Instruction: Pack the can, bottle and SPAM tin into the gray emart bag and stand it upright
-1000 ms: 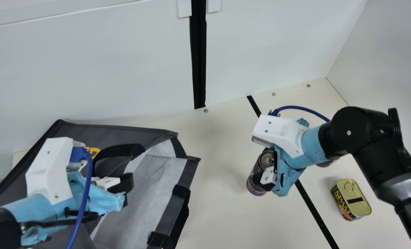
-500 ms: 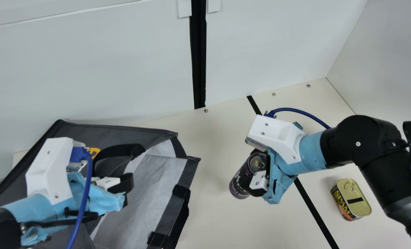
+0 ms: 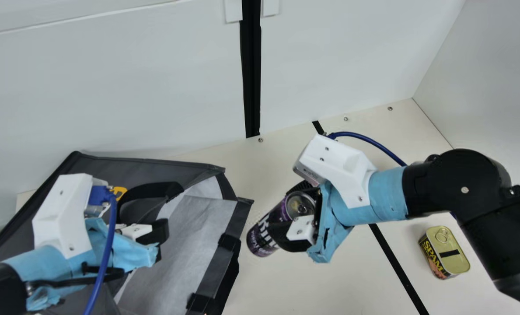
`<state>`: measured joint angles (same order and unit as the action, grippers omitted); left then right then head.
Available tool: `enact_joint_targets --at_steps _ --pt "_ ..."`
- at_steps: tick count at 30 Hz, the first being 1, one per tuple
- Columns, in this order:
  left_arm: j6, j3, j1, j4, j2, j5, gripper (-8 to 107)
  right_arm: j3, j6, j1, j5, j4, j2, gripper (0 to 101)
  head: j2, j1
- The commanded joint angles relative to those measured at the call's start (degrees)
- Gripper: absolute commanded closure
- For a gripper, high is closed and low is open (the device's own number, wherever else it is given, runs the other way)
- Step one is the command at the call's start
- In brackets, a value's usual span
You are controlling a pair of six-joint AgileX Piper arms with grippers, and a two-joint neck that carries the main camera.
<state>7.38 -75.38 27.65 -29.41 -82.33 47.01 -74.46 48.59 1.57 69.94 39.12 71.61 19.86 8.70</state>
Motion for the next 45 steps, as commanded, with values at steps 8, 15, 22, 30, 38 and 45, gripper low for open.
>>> enact_joint_targets --at_steps 8,15,22,30,38,45 --pt "0.0 0.0 0.0 0.0 0.0 0.0 107 -2.3 -2.3 -2.1 0.0 3.8 -0.6 101 0.1 1.3" --pt "0.0 0.0 0.0 0.0 0.0 0.0 107 -2.8 -1.2 -3.1 0.0 4.7 -0.8 101 0.1 1.3" --pt "0.0 0.0 0.0 0.0 0.0 0.0 107 -2.7 0.5 -3.6 0.0 5.4 -0.3 101 0.1 1.3" --pt "0.0 0.0 0.0 0.0 0.0 0.0 107 -3.3 1.5 -4.3 0.0 6.3 0.9 101 0.1 1.3" --pt "0.0 0.0 0.0 0.0 0.0 0.0 107 -4.4 4.4 -3.7 0.0 5.4 2.4 101 0.1 1.3" --pt "0.0 0.0 0.0 0.0 0.0 0.0 107 -5.0 5.8 -3.6 0.0 5.4 3.6 101 0.1 1.3"
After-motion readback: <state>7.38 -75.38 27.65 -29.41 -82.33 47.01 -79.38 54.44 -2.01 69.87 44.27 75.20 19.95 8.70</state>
